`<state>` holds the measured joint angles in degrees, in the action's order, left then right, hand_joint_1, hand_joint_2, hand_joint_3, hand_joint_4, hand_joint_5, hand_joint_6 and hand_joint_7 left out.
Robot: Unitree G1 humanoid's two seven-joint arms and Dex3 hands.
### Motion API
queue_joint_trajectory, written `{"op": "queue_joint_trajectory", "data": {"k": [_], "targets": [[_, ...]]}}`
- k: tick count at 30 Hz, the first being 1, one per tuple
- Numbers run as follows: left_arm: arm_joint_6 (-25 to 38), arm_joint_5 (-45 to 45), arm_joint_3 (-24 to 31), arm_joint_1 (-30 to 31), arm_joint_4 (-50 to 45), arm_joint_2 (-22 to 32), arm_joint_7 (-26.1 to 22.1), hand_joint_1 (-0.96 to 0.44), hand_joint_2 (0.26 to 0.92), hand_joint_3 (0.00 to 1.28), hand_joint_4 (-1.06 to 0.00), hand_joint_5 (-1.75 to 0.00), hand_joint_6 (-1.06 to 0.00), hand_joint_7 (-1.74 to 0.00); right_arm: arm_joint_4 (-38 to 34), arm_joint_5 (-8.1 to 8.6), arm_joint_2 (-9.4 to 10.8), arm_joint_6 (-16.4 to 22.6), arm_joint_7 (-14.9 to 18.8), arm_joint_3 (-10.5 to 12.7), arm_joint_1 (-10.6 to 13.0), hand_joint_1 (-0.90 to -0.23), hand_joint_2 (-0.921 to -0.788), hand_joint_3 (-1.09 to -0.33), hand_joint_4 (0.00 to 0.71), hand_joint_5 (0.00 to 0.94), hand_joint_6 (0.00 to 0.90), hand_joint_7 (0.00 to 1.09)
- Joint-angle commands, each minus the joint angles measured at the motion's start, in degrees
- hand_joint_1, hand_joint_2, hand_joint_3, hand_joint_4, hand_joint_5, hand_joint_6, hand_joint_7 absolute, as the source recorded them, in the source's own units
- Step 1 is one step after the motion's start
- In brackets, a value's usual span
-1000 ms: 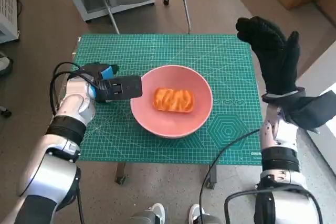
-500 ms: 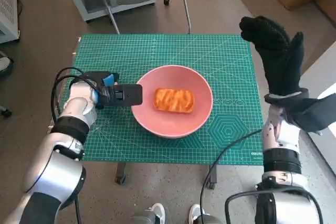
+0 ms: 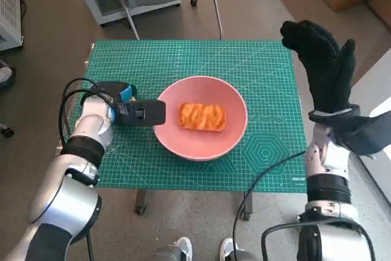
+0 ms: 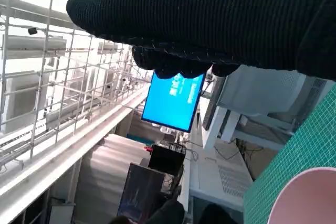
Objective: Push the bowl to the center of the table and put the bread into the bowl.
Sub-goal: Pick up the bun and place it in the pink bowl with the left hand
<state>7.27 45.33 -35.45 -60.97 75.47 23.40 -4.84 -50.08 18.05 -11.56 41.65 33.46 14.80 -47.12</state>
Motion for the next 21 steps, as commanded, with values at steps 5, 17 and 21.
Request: {"op": "queue_joint_trajectory", "data": {"k": [5,17,21], "targets": [[-2.21,0.29,-0.21,1.70,0.02,1.13,6.02,0.01,0.919,0.22,-0.47,-1.29,-0.52,-1.36,-0.19,1.05,0.24,-1.11,1.38,0.30,1.01,-0.613,-0.921,-0.647,0.261,0.003,0.356,0.01],[-3.83,-2.74,4.32,-1.03,-9.22,5.17,6.25,0.00,0.920,0.13,-0.61,-1.25,-0.57,-1.23,-0.22,1.05,0.19,-1.49,1.73,0.34,1.00,-0.611,-0.921,-0.646,0.262,0.002,0.360,0.01],[-5.26,-4.73,8.01,1.57,-20.89,8.41,5.10,0.00,0.920,0.08,-0.65,-1.22,-0.62,-1.16,-0.71,0.82,0.16,-1.42,1.77,0.25,0.75,-0.612,-0.921,-0.646,0.262,0.002,0.361,0.01]]}}
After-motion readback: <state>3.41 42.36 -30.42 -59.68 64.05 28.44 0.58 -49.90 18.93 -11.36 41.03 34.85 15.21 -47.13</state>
